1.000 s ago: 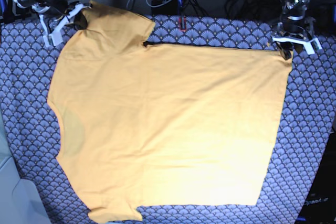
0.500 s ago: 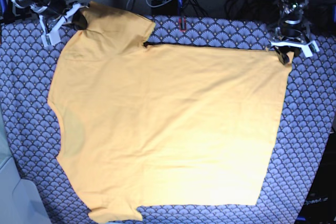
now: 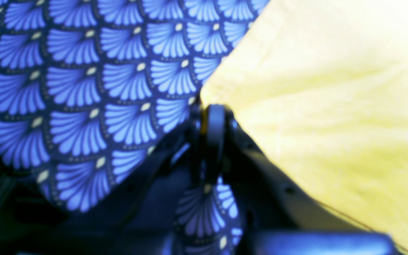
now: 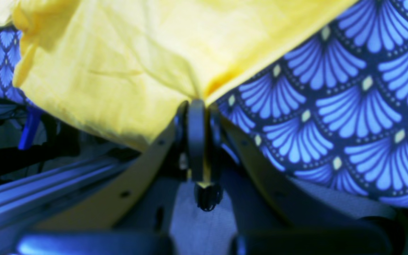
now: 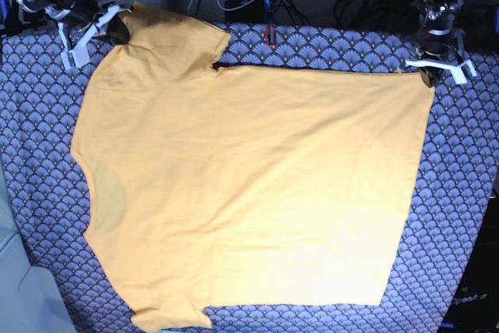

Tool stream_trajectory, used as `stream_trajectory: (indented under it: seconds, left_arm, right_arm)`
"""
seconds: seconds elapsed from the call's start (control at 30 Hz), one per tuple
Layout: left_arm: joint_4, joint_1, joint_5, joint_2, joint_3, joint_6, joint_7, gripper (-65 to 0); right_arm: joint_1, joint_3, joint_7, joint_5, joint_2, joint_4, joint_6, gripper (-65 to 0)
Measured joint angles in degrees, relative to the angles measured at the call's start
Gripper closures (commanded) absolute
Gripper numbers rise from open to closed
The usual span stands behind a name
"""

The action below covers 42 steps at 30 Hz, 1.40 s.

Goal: Fold the T-shirt properly
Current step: 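Lift the shoulder edge with both grippers and pull it toward the hem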

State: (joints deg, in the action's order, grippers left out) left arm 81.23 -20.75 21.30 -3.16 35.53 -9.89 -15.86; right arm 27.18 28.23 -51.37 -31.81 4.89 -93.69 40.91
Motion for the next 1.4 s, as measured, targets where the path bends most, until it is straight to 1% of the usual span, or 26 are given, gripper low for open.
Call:
stream_trajectory:
  seconds: [0.1,0.13,0.2,0.23,0.33,0.47,0.63,0.67,0.73,0.8,0.87,1.0,1.2,1.3,1.33,1.4]
  left_arm:
    - [2.8,-0.4,-0.1,0.1,-0.1,0.0,-3.8,0.0]
    - [3.9,-0.8,-0.3,0.2,-0.1,0.2,-4.9,0.0]
    - [5.7,-2.1,-0.5,0.5,-0.5,0.2,-5.6,0.0]
    - [6.8,-2.8,-0.5,0.6,-0.5,0.2,-6.8,0.0]
    - [9.7,-4.4,-0.9,0.9,-0.6,0.4,-7.5,0.0]
    - [13.5,-6.5,-0.8,0.9,-0.5,0.5,-7.5,0.0]
    - [15.8,-8.7,-1.0,0.4,-0.5,0.4,-7.5,0.0]
    - [16.3,-9.5,-0.8,-0.1,-0.4,-0.3,-7.5,0.0]
    - [17.1,-10.2,-0.7,-0.3,1.2,-0.2,-7.5,0.0]
    - [18.3,-10.5,-0.7,0.2,3.1,0.0,-7.6,0.0]
    - [19.2,-11.3,-0.5,0.0,3.8,-0.4,-7.5,0.0]
    - [19.3,-11.8,-0.4,0.0,4.1,-0.4,-7.5,0.0]
    - [19.3,-11.2,-0.9,0.1,4.0,-0.2,-7.5,0.0]
    - [18.6,-9.0,-1.4,0.1,3.6,-0.1,-7.8,0.0]
    - [17.9,-7.6,-1.3,-0.1,2.9,0.6,-8.3,0.0]
    - [16.3,-5.2,-1.3,-0.4,2.5,0.1,-11.4,0.0]
  right_arm:
    - [0.1,0.2,-0.1,0.2,0.0,-0.7,0.0,0.0]
    - [0.2,0.1,-0.5,1.8,-0.2,-2.0,0.0,0.0]
    - [0.9,-0.3,-3.2,4.6,-0.6,-6.0,-0.2,0.0]
    - [1.7,-0.5,-4.2,5.6,-0.7,-7.5,-0.2,0.0]
    - [3.8,-0.3,-7.9,8.0,-1.1,-11.8,-0.7,0.0]
    - [3.8,-0.2,-7.7,7.9,-1.1,-15.2,-0.9,0.0]
    - [4.0,1.5,-7.8,7.6,-1.0,-15.2,-0.9,0.0]
    - [4.0,1.8,-7.8,7.6,-1.1,-15.2,-0.9,0.0]
    - [3.7,2.1,-7.8,7.6,-1.1,-15.2,-0.9,0.0]
    - [3.3,2.2,-7.7,7.5,-0.3,-15.2,-0.9,0.0]
    - [3.3,2.3,-7.1,7.4,0.3,-15.3,-0.9,0.0]
    - [2.0,2.3,-8.0,7.6,0.1,-16.2,-0.9,0.0]
    - [-1.5,2.1,-8.0,7.4,0.3,-18.1,-0.9,0.0]
    - [-3.5,2.0,-8.4,7.6,1.4,-18.1,-0.9,0.0]
    - [-4.4,2.0,-8.4,7.6,1.4,-18.1,-0.9,0.0]
    - [-6.4,2.0,-10.1,7.6,1.4,-18.1,-0.9,0.0]
